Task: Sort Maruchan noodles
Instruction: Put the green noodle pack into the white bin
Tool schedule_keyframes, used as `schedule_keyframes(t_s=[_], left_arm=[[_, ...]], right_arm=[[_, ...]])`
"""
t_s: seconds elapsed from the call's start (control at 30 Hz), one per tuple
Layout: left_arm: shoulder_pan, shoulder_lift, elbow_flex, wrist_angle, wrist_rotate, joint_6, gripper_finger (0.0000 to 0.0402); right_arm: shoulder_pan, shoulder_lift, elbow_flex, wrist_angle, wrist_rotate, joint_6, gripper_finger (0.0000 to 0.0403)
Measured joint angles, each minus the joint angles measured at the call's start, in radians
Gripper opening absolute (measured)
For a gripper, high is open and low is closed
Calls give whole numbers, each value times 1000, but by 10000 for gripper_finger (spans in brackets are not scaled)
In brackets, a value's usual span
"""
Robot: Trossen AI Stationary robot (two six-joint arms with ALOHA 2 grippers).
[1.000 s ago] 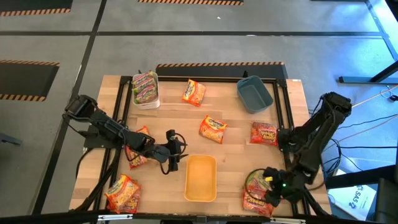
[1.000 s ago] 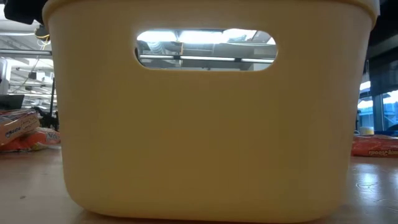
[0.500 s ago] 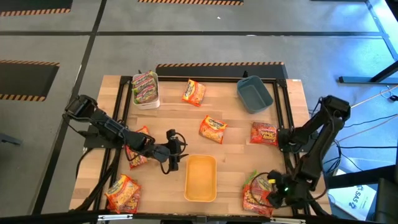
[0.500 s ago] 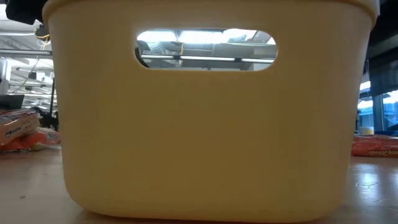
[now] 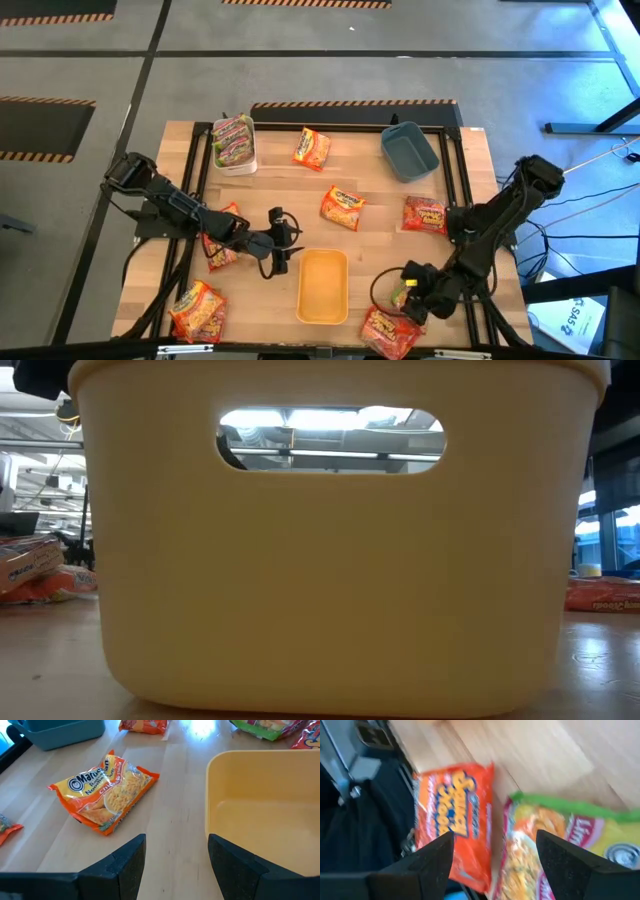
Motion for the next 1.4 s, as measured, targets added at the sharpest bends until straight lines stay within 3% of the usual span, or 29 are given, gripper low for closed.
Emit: schedule_keyframes(t_s=[0.17,0.43,0.7,1.13,1.27,1.4], left_arm=[[0,0,0,0,0,0,208],[0,0,0,4,0,0,208],[0,0,0,23,0,7,208],[5,0,0,58,2,33,208],[25,0,0,92,26,34,208],[56,0,0,126,78,33,208]], right_arm=[[46,12,0,-17,-95,90,264],[77,133,1,-141,-90,119,264],[-21,169,0,-153,147,-217,264],[-300,241,2,-69,369,-758,264],[-366,230,4,-37,366,-873,264],[-353,155,35,-179,356,-883,264]])
